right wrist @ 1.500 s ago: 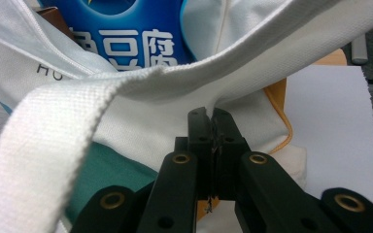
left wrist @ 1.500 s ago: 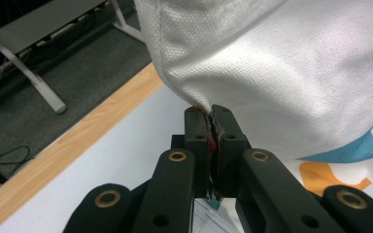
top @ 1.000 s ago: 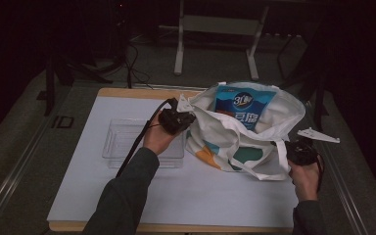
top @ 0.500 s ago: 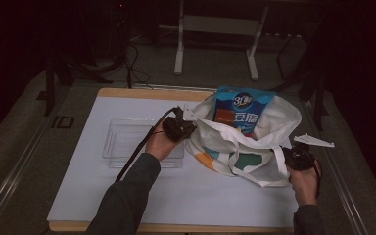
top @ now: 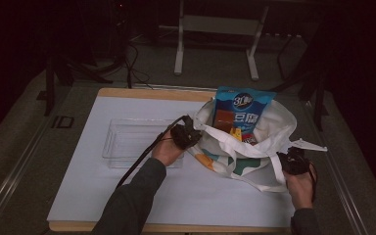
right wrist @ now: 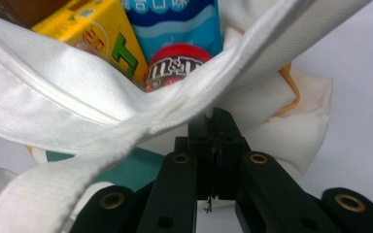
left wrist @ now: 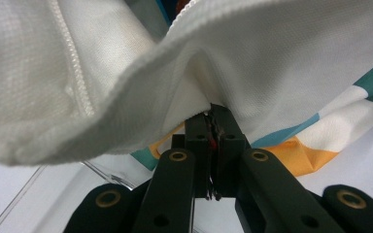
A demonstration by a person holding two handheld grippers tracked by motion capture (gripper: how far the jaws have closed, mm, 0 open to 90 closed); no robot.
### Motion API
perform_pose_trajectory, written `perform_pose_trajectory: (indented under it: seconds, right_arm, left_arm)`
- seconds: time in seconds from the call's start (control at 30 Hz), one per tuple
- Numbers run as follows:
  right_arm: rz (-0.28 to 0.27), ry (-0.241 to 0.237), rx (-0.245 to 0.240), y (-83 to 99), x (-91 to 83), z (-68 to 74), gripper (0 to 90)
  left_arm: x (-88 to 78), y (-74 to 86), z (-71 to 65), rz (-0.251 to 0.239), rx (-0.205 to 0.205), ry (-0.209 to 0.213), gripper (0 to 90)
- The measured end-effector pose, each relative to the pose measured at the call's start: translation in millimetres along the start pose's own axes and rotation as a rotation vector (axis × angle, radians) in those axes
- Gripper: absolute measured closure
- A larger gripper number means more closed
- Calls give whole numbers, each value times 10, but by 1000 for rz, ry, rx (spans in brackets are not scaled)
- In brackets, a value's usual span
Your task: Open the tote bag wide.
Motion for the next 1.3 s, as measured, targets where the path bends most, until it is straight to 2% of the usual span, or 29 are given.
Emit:
perform_pose_trajectory:
  seconds: [0.13, 0.27, 0.33, 0.4, 0.67, 0.77, 0.8, 0.83, 0.97, 1.07, 1.2, 1.3]
  right_arm:
    - [23, 7, -6, 56, 8, 10, 888]
    - [74, 16, -18, 133, 41, 5, 888]
    - [97, 16, -30, 158, 38, -14, 888]
    - [97, 13, -31, 157, 23, -25, 888]
    - [90, 19, -32, 156, 20, -15, 888]
    - [87, 17, -24, 155, 14, -19, 885]
    - [87, 17, -24, 155, 14, -19, 885]
    - [86, 16, -24, 154, 13, -22, 884]
    - [83, 13, -17, 153, 12, -25, 884]
    - [78, 13, -11, 153, 14, -21, 883]
    - [74, 13, -12, 151, 11, -19, 882]
    - [71, 14, -17, 154, 5, -18, 881]
  left_arm:
    - [-7, 9, 9, 2, -1, 1, 874]
    - [-41, 24, 20, 3, -5, 2, 872]
    - [-81, 29, 28, -5, -20, 29, 871]
    - [-134, 31, 28, -25, -35, 64, 862]
    - [-357, 1, -37, -91, -22, 106, 803]
    - [-491, -53, -73, -141, -51, 176, 791]
    - [-491, -53, -73, -141, -51, 176, 783]
    - [-564, -97, -97, -171, -56, 198, 783]
    - [-700, -227, -173, -197, -28, 200, 703]
    - [-761, -342, -222, -208, 3, 185, 699]
    - [-737, -460, -250, -201, 21, 161, 706]
    - [-648, -494, -265, -181, 3, 164, 716]
Point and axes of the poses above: each handheld gripper's, and its own axes: x roughly forward along the jaws, y roughly out of its underside, z roughly to its left, the point moved 4 cm from there along x, roughly forward along the jaws, and after that the axes turned 15 degrees about -x, right-handed, at the moved point
